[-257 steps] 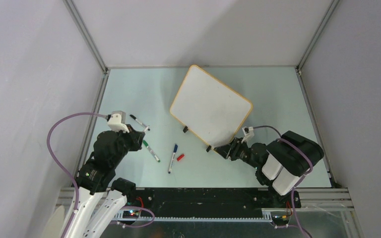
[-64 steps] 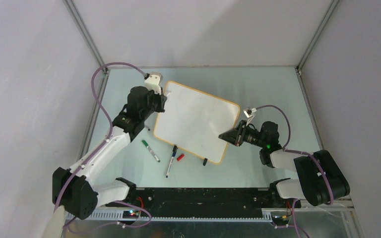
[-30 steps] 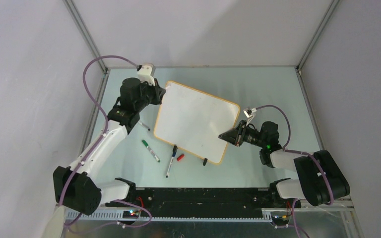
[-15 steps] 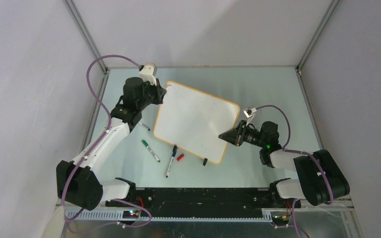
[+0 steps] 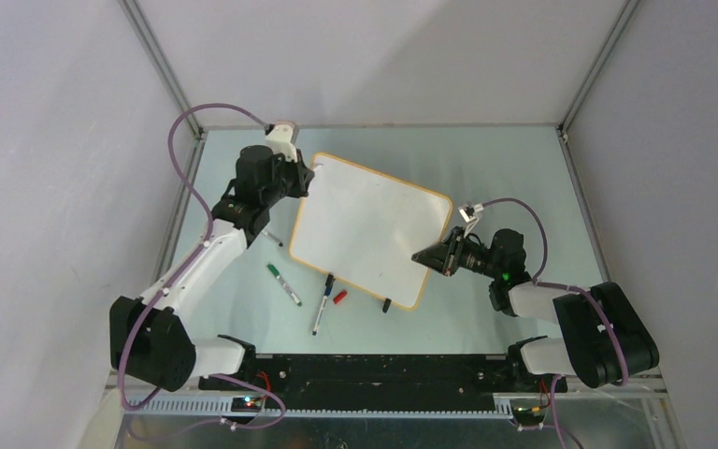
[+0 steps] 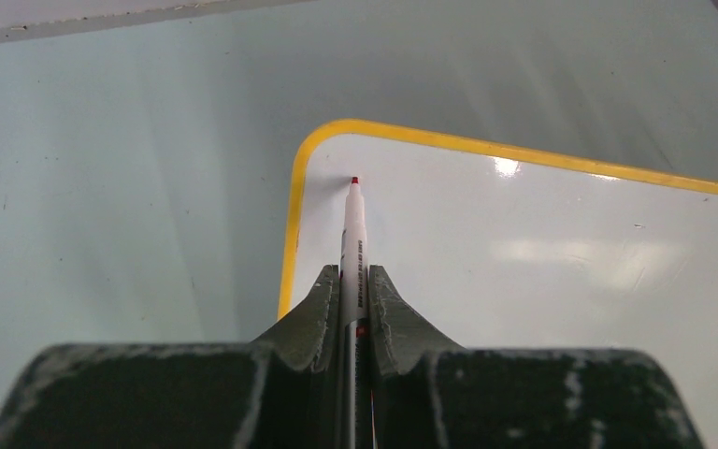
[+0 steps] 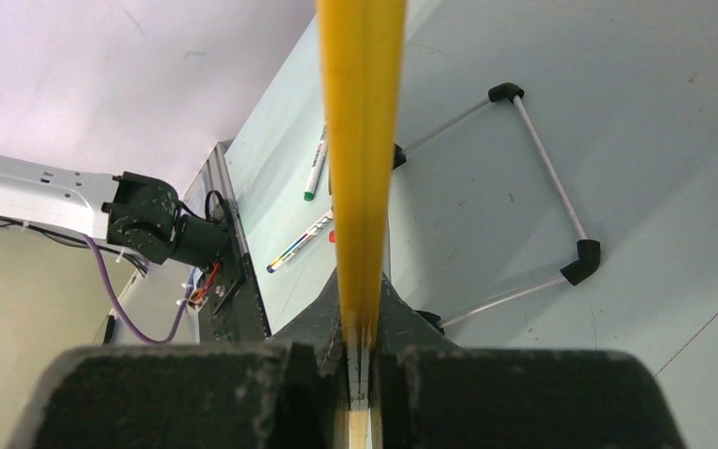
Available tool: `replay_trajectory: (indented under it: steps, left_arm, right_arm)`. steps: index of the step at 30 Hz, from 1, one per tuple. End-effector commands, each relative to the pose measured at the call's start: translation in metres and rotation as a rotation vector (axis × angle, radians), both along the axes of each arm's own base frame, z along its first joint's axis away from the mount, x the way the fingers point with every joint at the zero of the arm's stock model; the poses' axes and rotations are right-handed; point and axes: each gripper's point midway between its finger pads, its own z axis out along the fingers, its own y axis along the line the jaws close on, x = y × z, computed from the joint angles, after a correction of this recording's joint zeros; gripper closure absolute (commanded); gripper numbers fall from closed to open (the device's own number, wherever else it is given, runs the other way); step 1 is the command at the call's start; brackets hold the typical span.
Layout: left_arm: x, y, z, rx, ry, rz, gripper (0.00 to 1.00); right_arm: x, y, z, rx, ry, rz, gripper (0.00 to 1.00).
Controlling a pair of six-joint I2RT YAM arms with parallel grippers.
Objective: Write a sentence on the whiteboard
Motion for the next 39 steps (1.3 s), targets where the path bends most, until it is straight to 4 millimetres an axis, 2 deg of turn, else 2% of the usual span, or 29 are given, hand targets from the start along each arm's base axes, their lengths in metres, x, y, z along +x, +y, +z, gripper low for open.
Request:
replay_trajectory:
  steps: [1, 17, 39]
  left_arm:
    - [0.006, 0.002, 0.016, 0.013, -0.040, 0.004, 1.00]
    - [0.003, 0.002, 0.008, 0.039, -0.006, -0.002, 1.00]
    - [-0.015, 0.001, -0.002, 0.132, 0.025, -0.023, 1.00]
  right_arm:
    - [0.007, -0.001, 0.013, 0.001, -0.114, -0.010, 1.00]
    - [0.007, -0.001, 0.013, -0.001, -0.113, -0.012, 1.00]
    - [0.007, -0.002, 0.013, -0.003, -0.113, -0.012, 1.00]
